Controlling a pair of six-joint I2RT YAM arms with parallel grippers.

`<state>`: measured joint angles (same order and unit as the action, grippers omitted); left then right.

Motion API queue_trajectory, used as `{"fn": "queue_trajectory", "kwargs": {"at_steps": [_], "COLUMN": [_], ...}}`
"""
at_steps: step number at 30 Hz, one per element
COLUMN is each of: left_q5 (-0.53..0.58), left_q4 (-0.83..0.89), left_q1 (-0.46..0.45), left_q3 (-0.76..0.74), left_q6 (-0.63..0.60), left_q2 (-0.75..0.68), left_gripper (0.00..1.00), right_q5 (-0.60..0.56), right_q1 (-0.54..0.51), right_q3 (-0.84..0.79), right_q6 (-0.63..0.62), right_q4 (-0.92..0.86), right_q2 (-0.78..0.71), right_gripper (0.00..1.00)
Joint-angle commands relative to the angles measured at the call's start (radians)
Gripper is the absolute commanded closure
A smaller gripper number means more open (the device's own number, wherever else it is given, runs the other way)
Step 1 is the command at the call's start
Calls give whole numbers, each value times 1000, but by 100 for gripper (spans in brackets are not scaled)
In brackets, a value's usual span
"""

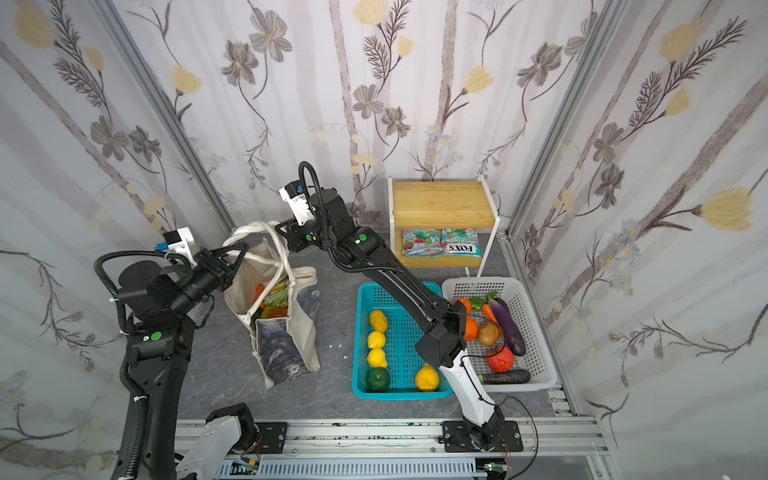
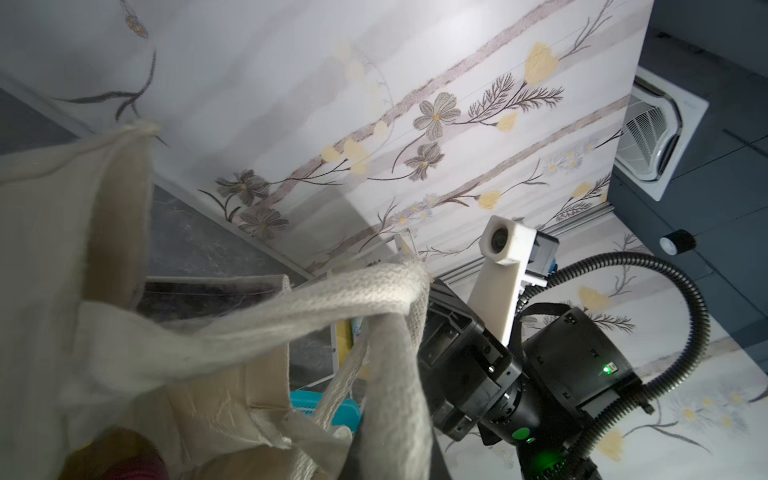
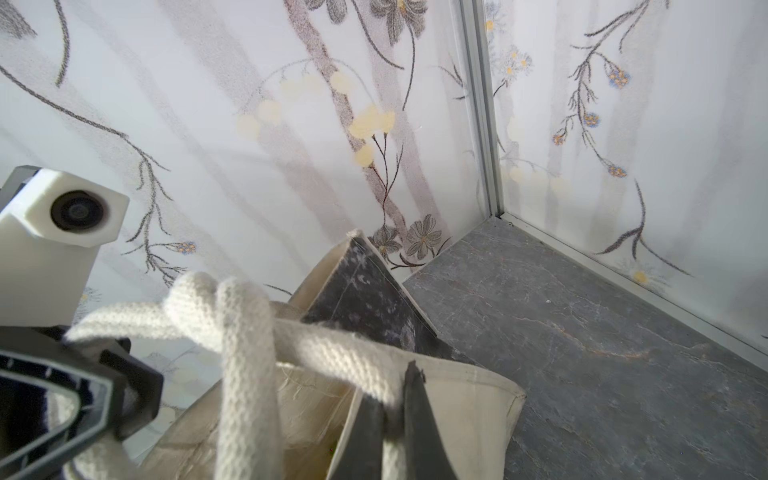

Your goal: Place the food into the grocery bag and tie it

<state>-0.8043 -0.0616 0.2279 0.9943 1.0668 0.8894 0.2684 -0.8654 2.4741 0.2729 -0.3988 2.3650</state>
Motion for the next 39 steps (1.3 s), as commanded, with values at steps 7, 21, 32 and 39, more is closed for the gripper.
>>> {"fn": "queue_trajectory", "kwargs": {"at_steps": [7,21,32,39], "left_q5": [86,337,488,503], "left_q4": [-319,-413,-491,-492], "left_q1": [40,123,118,10], "left_q3": [-19,-59,-141,-168], "left_q6": [115,215,222,182], "left_q2": [85,151,167,151], "left_gripper": [100,100,100,100], "right_q5": [-431,-751,-727,-649], "right_q1": [-129,-268,-228,-224], "right_q3": [-472,-1081,-1295,-884], "right_q6": [-158,-271,-245,-108], "right_q4": [99,457,545,339], "right_q2": [-247,-656,-763,-582], "right_gripper": [100,100,100,100]}}
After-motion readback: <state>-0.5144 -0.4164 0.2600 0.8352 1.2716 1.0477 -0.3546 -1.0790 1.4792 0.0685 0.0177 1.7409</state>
